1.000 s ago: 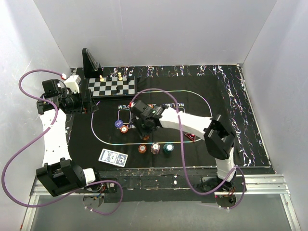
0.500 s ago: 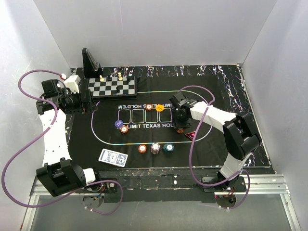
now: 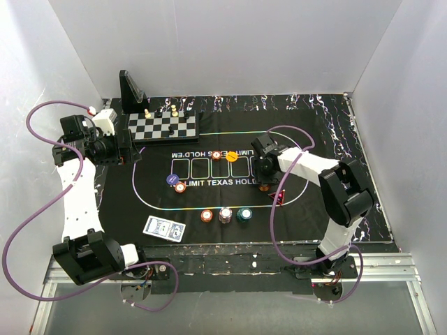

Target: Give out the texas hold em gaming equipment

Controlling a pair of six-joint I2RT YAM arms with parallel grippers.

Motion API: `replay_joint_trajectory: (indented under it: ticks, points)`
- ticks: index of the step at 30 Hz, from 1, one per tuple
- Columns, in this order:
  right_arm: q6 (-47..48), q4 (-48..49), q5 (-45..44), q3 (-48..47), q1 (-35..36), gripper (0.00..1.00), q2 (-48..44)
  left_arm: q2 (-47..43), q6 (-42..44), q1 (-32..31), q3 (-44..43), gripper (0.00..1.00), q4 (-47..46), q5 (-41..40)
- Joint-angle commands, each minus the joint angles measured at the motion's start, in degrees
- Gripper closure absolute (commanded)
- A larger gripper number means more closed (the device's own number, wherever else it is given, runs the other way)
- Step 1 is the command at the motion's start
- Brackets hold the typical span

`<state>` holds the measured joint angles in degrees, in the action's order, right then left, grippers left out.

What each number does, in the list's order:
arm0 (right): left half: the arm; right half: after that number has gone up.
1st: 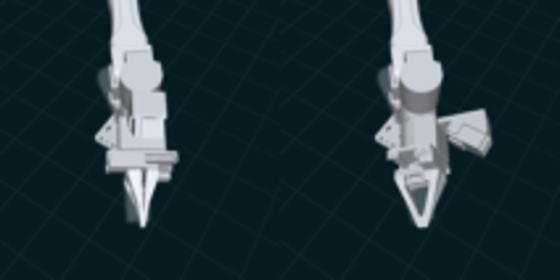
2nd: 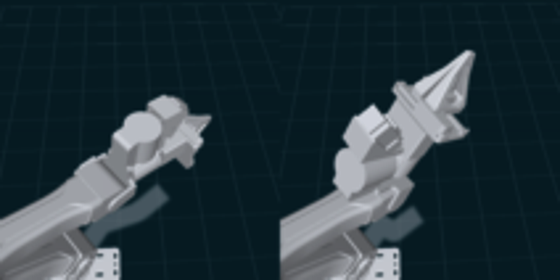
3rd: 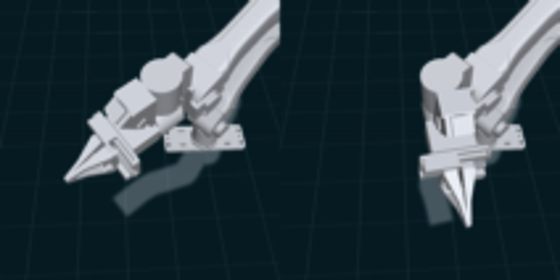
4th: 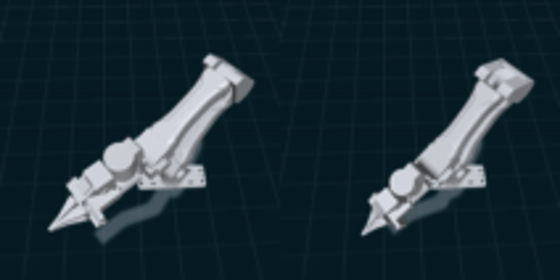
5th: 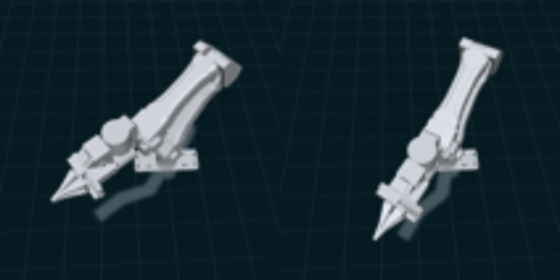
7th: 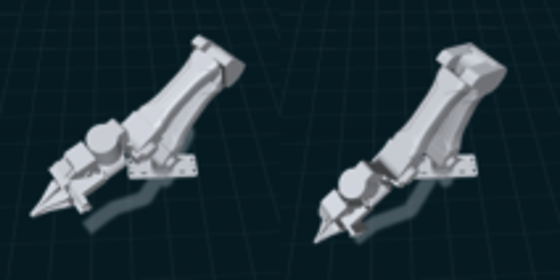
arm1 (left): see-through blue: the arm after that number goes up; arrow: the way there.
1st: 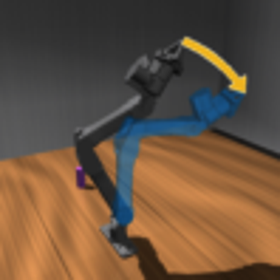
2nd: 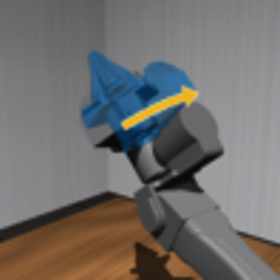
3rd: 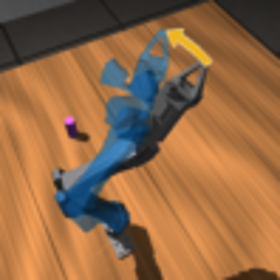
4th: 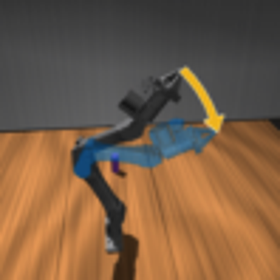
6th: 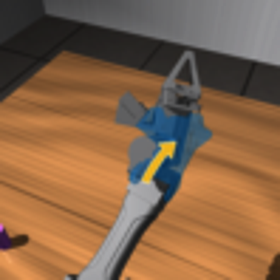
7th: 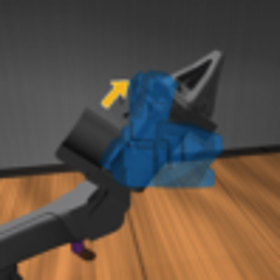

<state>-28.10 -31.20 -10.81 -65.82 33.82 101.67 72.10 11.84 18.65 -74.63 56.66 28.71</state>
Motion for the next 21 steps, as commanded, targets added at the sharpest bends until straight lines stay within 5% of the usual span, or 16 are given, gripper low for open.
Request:
replay_joint_trajectory:
  ticks: [1, 21]
  points:
    - [-1.3, 2.3, -0.9, 2.8, -0.2, 0.89, -0.5, -1.0, 0.6, 0.3, -1.9, 0.02, 0.2, -0.1]
    - [-7.1, -3.5, -5.0, 14.7, -0.3, 0.91, -13.3, -1.0, 0.4, 0.5, -1.3, 0.02, -0.1, 0.6]
